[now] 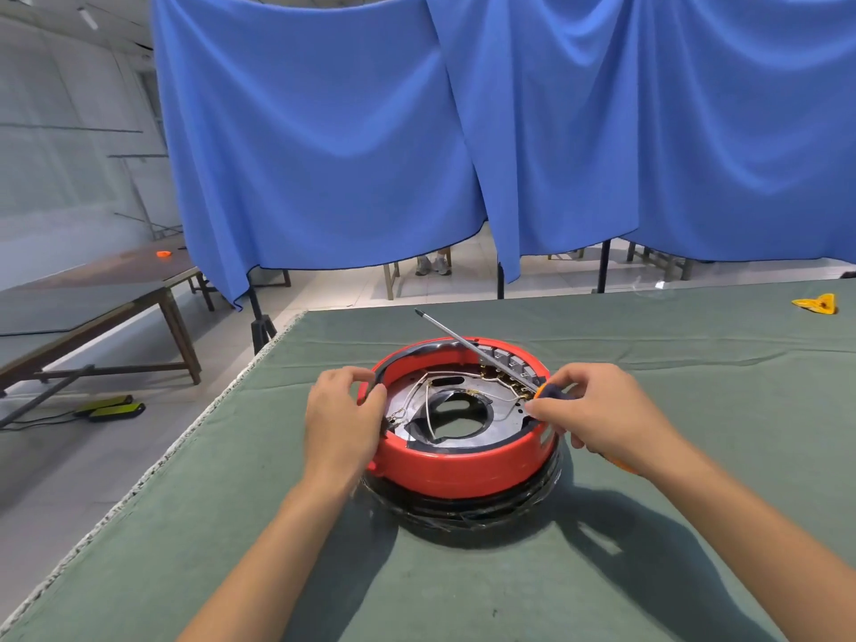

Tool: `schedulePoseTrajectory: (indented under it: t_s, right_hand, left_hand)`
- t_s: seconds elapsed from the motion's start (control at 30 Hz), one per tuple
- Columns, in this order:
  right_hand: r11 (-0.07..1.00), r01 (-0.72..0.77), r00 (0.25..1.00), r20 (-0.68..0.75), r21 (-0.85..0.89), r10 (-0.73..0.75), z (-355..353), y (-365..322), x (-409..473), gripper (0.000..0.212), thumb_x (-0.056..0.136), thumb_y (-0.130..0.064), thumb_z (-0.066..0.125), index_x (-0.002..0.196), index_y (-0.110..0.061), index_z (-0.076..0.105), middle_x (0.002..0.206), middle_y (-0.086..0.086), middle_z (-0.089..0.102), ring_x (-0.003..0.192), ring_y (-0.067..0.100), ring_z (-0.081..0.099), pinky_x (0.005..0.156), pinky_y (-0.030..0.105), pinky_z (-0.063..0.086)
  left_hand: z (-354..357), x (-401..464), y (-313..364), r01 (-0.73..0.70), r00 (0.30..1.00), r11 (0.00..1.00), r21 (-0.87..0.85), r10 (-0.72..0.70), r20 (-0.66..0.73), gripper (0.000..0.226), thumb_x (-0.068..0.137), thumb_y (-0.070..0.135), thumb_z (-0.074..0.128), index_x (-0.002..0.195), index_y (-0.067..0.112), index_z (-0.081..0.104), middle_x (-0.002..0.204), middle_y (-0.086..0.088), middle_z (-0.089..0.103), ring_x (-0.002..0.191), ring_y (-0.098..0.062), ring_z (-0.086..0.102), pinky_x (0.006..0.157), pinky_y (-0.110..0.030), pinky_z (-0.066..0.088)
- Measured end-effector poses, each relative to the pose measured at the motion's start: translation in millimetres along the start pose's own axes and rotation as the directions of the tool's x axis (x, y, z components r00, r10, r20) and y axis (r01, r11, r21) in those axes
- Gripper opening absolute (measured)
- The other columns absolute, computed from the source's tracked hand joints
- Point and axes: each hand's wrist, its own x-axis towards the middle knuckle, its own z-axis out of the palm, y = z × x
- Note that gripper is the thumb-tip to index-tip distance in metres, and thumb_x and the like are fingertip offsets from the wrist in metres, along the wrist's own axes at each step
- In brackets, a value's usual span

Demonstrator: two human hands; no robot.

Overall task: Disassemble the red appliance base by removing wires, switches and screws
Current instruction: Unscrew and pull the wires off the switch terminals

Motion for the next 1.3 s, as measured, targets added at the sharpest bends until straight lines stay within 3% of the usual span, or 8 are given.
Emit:
schedulePoseTrajectory:
  t_s: [0.17, 0.3, 0.47, 0.6, 0.77, 0.9, 1.1, 1.3]
  right_hand:
    - [0.996, -0.034, 0.999, 0.018, 0.084, 0.033, 5, -1, 12, 0.016, 0.075, -0.029, 0.077, 0.072, -0.016, 0.067, 0.047, -0.006, 0.061, 0.036, 0.006, 0.048, 0.041, 0.020, 0.035]
    - [0.998, -0.047, 0.995, 0.091, 0.052, 0.042, 4, 1, 13, 0.015, 0.076, -0.029, 0.076, 0.071, -0.017, 0.068, 0.046, -0.006, 0.060, 0.038, 0.009, 0.048, 0.040, 0.020, 0.035]
    - [0.998, -0.037, 0.995, 0.095, 0.053, 0.032, 8, 9, 11, 0.014, 0.075, -0.031, 0.075, 0.072, -0.019, 0.067, 0.049, -0.006, 0.059, 0.040, 0.012, 0.049, 0.047, 0.026, 0.037]
    - [0.996, -0.046, 0.994, 0.098, 0.073, 0.039, 8, 11, 14, 0.015, 0.074, -0.032, 0.075, 0.072, -0.020, 0.066, 0.046, -0.008, 0.056, 0.040, 0.011, 0.049, 0.047, 0.026, 0.037]
    - [0.995, -0.046, 0.996, 0.076, 0.090, 0.040, 11, 14, 16, 0.015, 0.072, -0.032, 0.076, 0.069, -0.021, 0.066, 0.042, -0.010, 0.055, 0.039, 0.010, 0.049, 0.048, 0.026, 0.039]
    - [0.994, -0.038, 0.997, 0.071, 0.101, 0.031, 11, 16, 16, 0.016, 0.071, -0.033, 0.076, 0.068, -0.022, 0.066, 0.040, -0.012, 0.054, 0.038, 0.010, 0.049, 0.048, 0.027, 0.039]
    - [0.996, -0.028, 0.999, 0.047, 0.087, 0.024, 12, 16, 16, 0.015, 0.071, -0.032, 0.076, 0.066, -0.023, 0.066, 0.042, -0.011, 0.054, 0.042, 0.011, 0.051, 0.051, 0.028, 0.042]
    - [0.995, -0.022, 0.999, 0.028, 0.096, 0.020, 13, 18, 14, 0.014, 0.072, -0.032, 0.077, 0.066, -0.024, 0.067, 0.047, -0.009, 0.059, 0.043, 0.010, 0.051, 0.050, 0.027, 0.041]
  left_hand:
    - [-4, 9, 33, -0.243, 0.965, 0.938, 0.248, 0.207, 0.164, 0.014, 0.081, 0.015, 0.059, 0.077, 0.020, 0.073, 0.081, 0.002, 0.068, 0.091, -0.024, 0.055, 0.080, -0.035, 0.045]
    - [15, 17, 53, -0.290, 0.933, 0.820, 0.494, 0.126, 0.338, 0.028, 0.082, 0.037, 0.061, 0.068, 0.013, 0.066, 0.075, -0.003, 0.067, 0.089, -0.028, 0.056, 0.075, -0.034, 0.041]
    - [41, 20, 56, -0.355, 0.899, 0.551, 0.756, -0.021, 0.437, 0.018, 0.081, 0.035, 0.059, 0.090, 0.020, 0.057, 0.108, -0.006, 0.065, 0.107, -0.030, 0.055, 0.084, -0.036, 0.034]
    - [48, 17, 58, -0.319, 0.887, 0.548, 0.773, -0.114, 0.447, 0.011, 0.074, 0.023, 0.054, 0.071, 0.019, 0.044, 0.098, -0.002, 0.065, 0.095, -0.027, 0.058, 0.083, -0.038, 0.029]
    - [56, 14, 57, -0.335, 0.886, 0.500, 0.799, -0.122, 0.447, 0.006, 0.080, 0.018, 0.051, 0.083, 0.021, 0.047, 0.102, -0.002, 0.066, 0.100, -0.028, 0.059, 0.091, -0.040, 0.030]
    - [58, 16, 54, -0.327, 0.862, 0.563, 0.759, -0.152, 0.484, 0.006, 0.085, 0.021, 0.050, 0.091, 0.022, 0.052, 0.109, -0.003, 0.065, 0.104, -0.028, 0.058, 0.094, -0.043, 0.033]
    - [37, 37, 56, 0.044, 0.918, 0.954, 0.298, -0.156, 0.364, 0.016, 0.080, 0.012, 0.054, 0.064, 0.009, 0.054, 0.066, -0.011, 0.054, 0.065, -0.027, 0.048, 0.062, -0.032, 0.039]
    - [-2, 60, 41, 0.302, 0.938, 0.950, -0.078, -0.282, 0.204, 0.030, 0.087, 0.011, 0.063, 0.059, 0.005, 0.055, 0.046, -0.004, 0.044, 0.033, -0.014, 0.032, 0.038, -0.018, 0.025]
